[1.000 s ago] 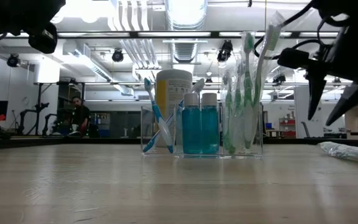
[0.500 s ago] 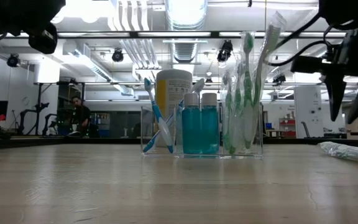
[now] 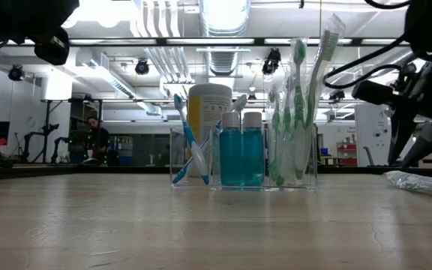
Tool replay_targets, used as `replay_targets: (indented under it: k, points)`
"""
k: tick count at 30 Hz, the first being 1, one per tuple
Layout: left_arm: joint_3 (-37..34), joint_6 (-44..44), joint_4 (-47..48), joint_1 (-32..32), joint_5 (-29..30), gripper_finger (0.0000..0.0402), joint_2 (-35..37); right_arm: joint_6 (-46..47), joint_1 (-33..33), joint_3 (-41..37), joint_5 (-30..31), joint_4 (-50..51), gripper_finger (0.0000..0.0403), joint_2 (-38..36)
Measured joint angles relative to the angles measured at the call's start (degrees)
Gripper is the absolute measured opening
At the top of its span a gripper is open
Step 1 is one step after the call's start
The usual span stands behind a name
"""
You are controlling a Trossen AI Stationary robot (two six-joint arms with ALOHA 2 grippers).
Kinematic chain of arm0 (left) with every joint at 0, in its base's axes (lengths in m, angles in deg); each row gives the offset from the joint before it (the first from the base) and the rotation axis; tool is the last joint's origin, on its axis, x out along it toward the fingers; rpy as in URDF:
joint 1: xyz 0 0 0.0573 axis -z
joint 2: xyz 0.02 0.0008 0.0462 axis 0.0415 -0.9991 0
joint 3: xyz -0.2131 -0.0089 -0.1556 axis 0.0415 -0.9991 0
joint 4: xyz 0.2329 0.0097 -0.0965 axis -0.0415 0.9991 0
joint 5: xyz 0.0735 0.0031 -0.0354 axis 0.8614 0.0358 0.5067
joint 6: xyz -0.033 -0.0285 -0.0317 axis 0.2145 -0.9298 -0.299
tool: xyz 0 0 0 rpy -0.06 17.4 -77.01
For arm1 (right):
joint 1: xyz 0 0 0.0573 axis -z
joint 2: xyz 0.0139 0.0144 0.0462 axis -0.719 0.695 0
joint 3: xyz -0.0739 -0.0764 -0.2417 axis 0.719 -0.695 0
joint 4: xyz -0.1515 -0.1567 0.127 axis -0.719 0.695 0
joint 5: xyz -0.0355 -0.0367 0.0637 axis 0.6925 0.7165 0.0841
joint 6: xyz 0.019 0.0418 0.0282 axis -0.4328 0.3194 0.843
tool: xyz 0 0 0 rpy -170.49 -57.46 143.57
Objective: Pick & Place toothbrushing station
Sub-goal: Put the green toothbrush into the right section of the transparent organizer
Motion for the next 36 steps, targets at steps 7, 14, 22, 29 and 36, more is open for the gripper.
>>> replay_targets:
  k: [7,14,22,29,36]
  points:
    - [0.0,0.0,0.0,0.0,0.0,0.0083,0.0,0.4,-0.3,-2.8,2.3,-3.0,0.0070,-0.8]
    - [0.0,0.0,0.0,0.0,0.0,0.0083,0.0,0.4,-0.3,-7.0,2.4,-10.8,0.0070,-0.7]
    - [0.0,0.0,0.0,0.0,0.0,0.0083,0.0,0.4,-0.3,-8.0,2.7,-12.1,0.0067,-0.7]
    - [0.0,0.0,0.0,0.0,0.0,0.0083,0.0,0.0,-0.3,-7.9,2.5,-12.0,0.0037,-0.7]
    - [0.0,0.0,0.0,0.0,0.0,0.0083,0.0,-2.2,-0.3,-7.9,2.2,-12.0,0.0009,-0.7]
